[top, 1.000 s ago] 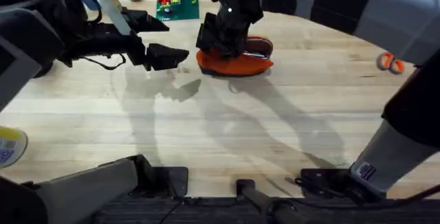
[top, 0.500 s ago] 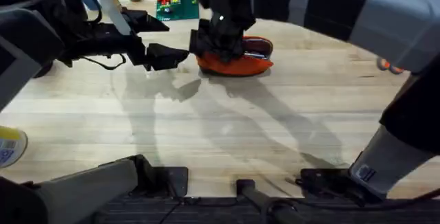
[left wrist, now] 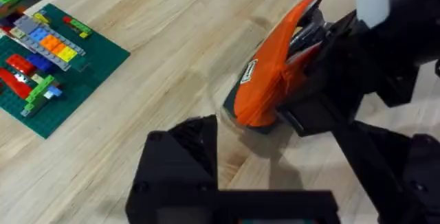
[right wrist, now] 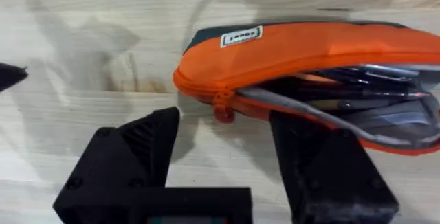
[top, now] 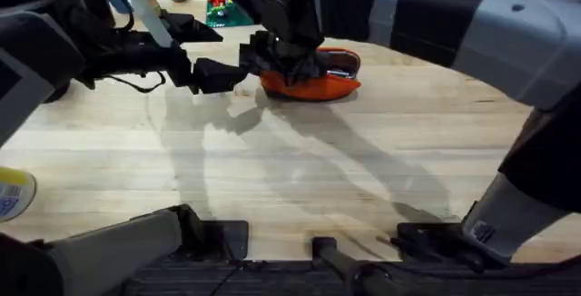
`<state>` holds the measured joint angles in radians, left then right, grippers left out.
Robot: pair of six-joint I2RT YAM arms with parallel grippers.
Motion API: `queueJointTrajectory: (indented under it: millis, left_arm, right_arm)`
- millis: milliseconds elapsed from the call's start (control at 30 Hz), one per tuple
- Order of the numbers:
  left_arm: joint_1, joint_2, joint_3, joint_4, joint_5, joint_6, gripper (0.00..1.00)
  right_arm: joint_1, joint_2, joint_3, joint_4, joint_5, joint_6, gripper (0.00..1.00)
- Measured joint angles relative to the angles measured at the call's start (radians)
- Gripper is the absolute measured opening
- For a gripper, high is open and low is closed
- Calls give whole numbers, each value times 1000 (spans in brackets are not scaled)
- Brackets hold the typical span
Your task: Unzip the bag, pick up the pens from the table one at a time and place them inside, then zip the bag closed.
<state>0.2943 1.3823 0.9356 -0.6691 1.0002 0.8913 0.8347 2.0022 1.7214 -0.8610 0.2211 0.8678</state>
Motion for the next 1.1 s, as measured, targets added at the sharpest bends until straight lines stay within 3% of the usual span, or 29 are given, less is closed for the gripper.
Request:
queueJointTrajectory:
  millis: [300, 567, 1100]
  left_arm:
    - [0, 0, 0, 0, 0, 0, 993]
    - [-2, 0, 0, 1, 2, 0, 993]
    - [-2, 0, 0, 1, 2, 0, 992]
  right_arm:
    - [6, 0, 0, 8, 7, 4, 700]
    - [8, 0, 0, 9, 24, 7, 470]
    - [8, 10, 0, 7, 42, 3, 395]
